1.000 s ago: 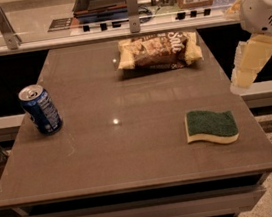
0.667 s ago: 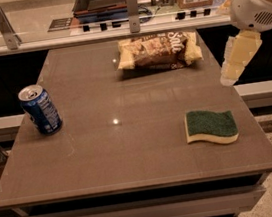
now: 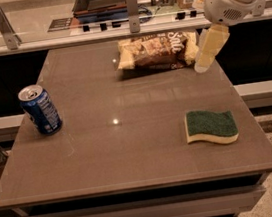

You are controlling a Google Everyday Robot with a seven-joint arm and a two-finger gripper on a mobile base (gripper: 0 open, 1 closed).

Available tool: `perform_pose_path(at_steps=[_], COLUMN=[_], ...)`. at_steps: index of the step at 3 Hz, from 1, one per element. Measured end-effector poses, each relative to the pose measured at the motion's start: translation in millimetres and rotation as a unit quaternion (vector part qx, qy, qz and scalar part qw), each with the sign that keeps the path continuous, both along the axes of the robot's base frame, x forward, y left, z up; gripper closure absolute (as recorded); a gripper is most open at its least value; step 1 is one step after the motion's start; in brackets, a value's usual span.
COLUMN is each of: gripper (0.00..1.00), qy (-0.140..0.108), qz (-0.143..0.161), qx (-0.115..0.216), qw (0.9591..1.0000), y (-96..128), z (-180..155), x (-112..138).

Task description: Move brown chip bag near pepsi can

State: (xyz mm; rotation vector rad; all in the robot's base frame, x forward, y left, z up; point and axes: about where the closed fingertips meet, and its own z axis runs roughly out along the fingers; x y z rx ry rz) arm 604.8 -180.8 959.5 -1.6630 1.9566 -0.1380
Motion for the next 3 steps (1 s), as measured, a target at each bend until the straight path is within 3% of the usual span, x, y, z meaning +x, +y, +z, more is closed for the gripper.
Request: perform_pose_path(at_steps=[1,2,3], gripper=[0.00,0.00,0.00], qy=[-0.001,0.019,0.042], qz=[0.018,0.043,0.066], qx=[0.028,0.052,0.049], qw=[0.9995,0.9975,0.9957], y=[25.6,53.8,75.8], z=[-13.0,-30.4,-45.5], x=[29.3,54.6,72.2])
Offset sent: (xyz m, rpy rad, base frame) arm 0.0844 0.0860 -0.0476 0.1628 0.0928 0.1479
